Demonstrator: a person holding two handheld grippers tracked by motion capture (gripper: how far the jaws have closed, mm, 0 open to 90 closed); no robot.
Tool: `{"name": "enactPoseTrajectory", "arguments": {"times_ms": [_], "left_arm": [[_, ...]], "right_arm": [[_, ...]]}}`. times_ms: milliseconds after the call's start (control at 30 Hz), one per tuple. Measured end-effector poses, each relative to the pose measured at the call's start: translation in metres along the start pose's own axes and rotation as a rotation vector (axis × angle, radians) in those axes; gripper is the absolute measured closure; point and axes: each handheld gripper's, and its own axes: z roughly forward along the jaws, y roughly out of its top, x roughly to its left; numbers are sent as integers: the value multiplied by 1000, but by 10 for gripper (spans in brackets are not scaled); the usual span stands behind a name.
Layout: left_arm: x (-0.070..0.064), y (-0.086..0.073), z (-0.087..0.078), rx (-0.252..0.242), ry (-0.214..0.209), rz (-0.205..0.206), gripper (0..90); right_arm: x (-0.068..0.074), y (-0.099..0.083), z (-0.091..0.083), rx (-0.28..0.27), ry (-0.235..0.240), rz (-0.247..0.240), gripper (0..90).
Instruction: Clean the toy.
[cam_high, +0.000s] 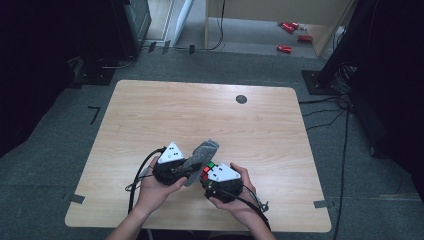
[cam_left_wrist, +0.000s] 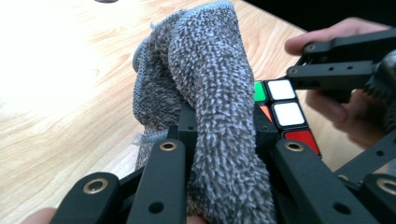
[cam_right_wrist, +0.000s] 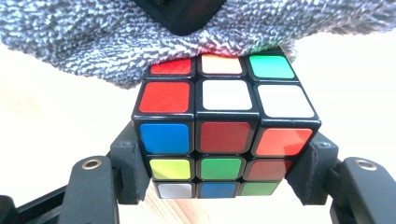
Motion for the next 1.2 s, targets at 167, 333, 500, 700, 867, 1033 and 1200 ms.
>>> {"name": "enactPoseTrajectory", "arguments": {"times_ms": [167, 333, 500, 700, 867, 1033, 1200], "left_arm": [[-25, 7, 0, -5, -24, 93, 737], [-21, 6, 2, -7, -18, 83, 734], [-2, 0, -2, -18, -5, 6, 736], [-29, 7, 1, -19, -19, 137, 728], [-3, -3, 3, 5, 22, 37, 730], [-16, 4, -3, -38, -61, 66, 729], [-20, 4, 4, -9, -25, 84, 722]], "right_arm": [[-1, 0, -1, -9, 6, 2, 349], [-2, 0, -2, -5, -5, -5, 350], [0, 0, -3, -7, 2, -5, 350], [-2, 2, -3, -20, 5, -1, 349], [0, -1, 0, 11, -7, -4, 349], [0, 1, -2, -20, 19, 2, 350], [-1, 1, -3, -2, -2, -2, 350]]}}
